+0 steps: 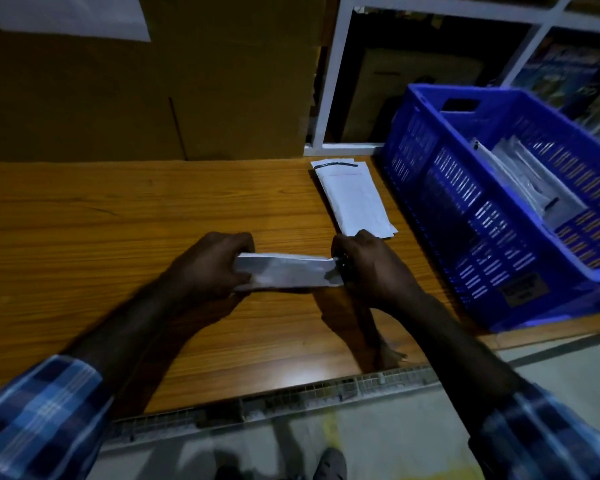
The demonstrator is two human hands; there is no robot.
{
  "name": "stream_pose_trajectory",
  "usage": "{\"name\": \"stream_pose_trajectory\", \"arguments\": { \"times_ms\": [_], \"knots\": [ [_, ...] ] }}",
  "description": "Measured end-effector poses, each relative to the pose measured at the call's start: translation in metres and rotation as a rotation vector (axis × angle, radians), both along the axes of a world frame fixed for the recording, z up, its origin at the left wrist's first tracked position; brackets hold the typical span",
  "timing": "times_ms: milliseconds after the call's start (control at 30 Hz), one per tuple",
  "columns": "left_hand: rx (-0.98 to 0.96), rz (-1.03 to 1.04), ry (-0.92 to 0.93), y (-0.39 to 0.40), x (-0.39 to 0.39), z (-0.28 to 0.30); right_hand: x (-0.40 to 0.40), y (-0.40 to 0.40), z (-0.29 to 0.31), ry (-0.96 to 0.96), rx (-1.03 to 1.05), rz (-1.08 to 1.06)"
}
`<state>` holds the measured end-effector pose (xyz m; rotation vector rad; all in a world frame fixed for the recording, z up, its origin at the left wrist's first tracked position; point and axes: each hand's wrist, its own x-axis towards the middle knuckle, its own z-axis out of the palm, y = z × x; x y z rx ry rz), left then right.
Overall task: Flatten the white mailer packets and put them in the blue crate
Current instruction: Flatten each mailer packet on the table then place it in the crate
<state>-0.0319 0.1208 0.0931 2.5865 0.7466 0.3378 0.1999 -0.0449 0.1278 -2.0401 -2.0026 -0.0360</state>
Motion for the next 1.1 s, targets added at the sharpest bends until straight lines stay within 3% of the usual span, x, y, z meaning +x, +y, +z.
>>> {"name": "stream_pose_trajectory", "arguments": {
  "times_ms": [67,200,400,567,833,967,1100],
  "knots": [
    [0.109,0.015,-0.149,-0.006,-0.008,0.010,-0.002,-0.003,0.002,-0.028,0.087,0.004],
    [0.269,0.041,-0.179,-0.027,-0.026,-0.005,-0.006,-0.020,-0.015,-0.066,0.160,0.003],
    [0.169,0.020,-0.163,-0.082,-0.048,-0.051,-0.023,-0.064,-0.070,-0.024,0.106,0.026],
    [0.057,0.100,-0.157,-0.105,-0.042,-0.057,-0.054,-0.050,-0.072,0.017,0.094,0.001],
    [0.110,0.182,0.036,-0.081,-0.019,-0.081,-0.107,0.016,-0.100,0.076,-0.037,0.050],
    [0.069,0.166,0.047,-0.082,-0.019,-0.086,-0.112,0.015,-0.112,0.117,0.012,0.038],
    [0.164,0.195,0.125,-0.084,-0.019,-0.091,-0.113,0.013,-0.119,0.098,0.067,0.048]
  ]
}}
